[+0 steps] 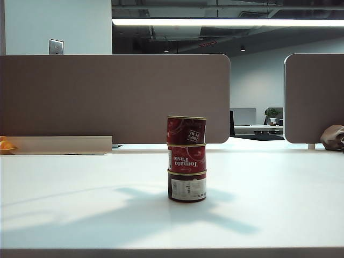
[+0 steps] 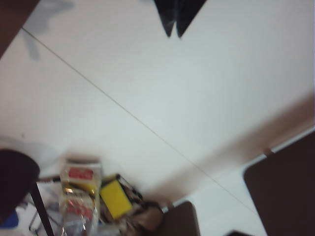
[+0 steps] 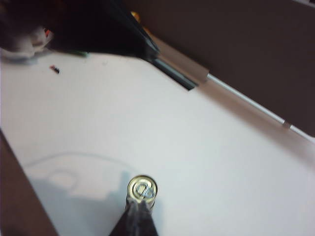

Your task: Pick up the cans one by one and stack them together.

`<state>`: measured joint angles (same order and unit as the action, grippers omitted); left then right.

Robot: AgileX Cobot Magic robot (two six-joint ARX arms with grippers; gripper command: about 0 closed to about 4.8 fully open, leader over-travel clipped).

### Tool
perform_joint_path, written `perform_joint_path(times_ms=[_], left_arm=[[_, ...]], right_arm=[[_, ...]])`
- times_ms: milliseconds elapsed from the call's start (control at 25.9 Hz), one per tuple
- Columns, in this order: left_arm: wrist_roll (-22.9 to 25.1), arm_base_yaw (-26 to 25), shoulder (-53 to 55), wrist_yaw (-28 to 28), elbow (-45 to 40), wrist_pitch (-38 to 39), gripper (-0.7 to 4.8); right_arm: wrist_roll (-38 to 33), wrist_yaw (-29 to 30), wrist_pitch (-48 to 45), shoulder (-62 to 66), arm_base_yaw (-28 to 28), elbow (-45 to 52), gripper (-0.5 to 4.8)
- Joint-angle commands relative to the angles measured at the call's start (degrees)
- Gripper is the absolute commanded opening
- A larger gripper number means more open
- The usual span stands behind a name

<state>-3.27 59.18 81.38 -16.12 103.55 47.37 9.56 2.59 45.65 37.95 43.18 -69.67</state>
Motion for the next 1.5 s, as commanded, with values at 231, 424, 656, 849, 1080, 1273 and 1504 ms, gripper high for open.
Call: perform_joint_path(times_ms=[231,424,656,849,1080,1273,1504], left_arm=[[9.4,2.1,-4.6,-4.1,-0.3,-1.9,-0.06],[11.5,-1.4,-4.6,5.0,-4.5,-7.8,-0.06],[11.7,-6.3,-4.4,11.5,-12.5,-17.0,-0.06],[11.6,-8.1,-4.2,10.7,-15.3,-18.9,-0.05],[11.6,-8.1,-4.2,11.0,-15.3,-18.8,-0.05],[11.6,-8.1,-4.2,11.0,-15.3,-18.8,-0.05],[11.6,-8.1,-4.2,11.0,-15.3,-18.8,-0.05]], right_arm=[[0.2,-0.1,-25.2,-4.2,-0.2,16.2,-0.05],[1.2,-0.1,-30.4,-2.6,-0.2,20.5,-0.01],[1.4,-9.9,-30.9,1.4,-0.3,21.1,0.0],[1.4,-27.1,-30.8,4.3,-0.6,21.1,0.24],[1.4,-28.4,-28.1,4.2,-0.6,21.1,0.24],[1.4,-28.4,-27.8,4.2,-0.6,21.1,0.24],[1.4,-28.4,-27.8,4.2,-0.6,21.1,0.24]])
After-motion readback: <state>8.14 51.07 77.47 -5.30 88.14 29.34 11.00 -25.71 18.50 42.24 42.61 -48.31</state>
